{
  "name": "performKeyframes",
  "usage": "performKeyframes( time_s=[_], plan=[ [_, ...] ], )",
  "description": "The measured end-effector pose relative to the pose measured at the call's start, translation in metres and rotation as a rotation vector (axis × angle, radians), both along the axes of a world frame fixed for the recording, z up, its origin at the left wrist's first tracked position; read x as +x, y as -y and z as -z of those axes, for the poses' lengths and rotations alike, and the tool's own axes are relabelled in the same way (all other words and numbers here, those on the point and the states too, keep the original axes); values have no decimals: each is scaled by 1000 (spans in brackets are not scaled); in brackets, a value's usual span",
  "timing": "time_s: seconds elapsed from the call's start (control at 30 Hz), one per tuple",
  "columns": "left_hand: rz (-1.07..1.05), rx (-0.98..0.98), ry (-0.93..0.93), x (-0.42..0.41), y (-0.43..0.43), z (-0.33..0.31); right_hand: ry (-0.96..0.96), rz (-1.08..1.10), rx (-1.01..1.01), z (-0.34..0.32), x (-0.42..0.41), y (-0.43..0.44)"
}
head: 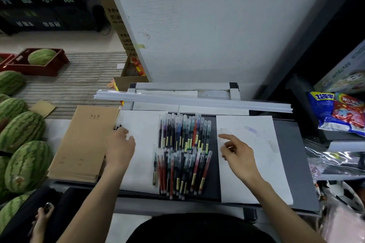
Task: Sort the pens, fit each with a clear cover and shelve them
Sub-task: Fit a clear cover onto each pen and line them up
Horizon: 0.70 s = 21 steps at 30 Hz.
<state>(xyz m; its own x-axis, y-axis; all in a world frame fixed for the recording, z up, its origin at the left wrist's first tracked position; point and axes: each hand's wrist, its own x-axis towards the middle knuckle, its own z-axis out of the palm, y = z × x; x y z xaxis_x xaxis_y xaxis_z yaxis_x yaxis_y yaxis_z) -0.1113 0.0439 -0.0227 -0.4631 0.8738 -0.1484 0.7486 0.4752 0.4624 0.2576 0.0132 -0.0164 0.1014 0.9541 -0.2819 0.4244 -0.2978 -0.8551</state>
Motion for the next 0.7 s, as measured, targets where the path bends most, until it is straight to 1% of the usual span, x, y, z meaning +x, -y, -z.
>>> performKeyframes(
  time_s=[0.13, 0.17, 0.37, 0.47, 0.53, 0.63, 0.7],
  plan=[
    [-66, -100, -80, -27, 8, 13, -286, 54, -17, -7, -8, 5],
    [-71, -126, -93, -29, 10, 15, -331, 61, -18, -9, -10, 6],
    [-63, -119, -70, -28, 20, 25, -416, 78, -53, -13, -16, 10],
    [-48, -58, -58, -18, 25, 23, -481, 116, -91, -16, -19, 14],
    [-30, -18, -13, -4, 29, 14, -531, 189, -101, -18, -21, 14],
    [5, 53, 143, 27, 35, -1, -626, 254, -120, -21, -21, 13],
    [44, 107, 244, 51, 39, -12, -721, 276, -160, -26, -20, 12]
  ],
)
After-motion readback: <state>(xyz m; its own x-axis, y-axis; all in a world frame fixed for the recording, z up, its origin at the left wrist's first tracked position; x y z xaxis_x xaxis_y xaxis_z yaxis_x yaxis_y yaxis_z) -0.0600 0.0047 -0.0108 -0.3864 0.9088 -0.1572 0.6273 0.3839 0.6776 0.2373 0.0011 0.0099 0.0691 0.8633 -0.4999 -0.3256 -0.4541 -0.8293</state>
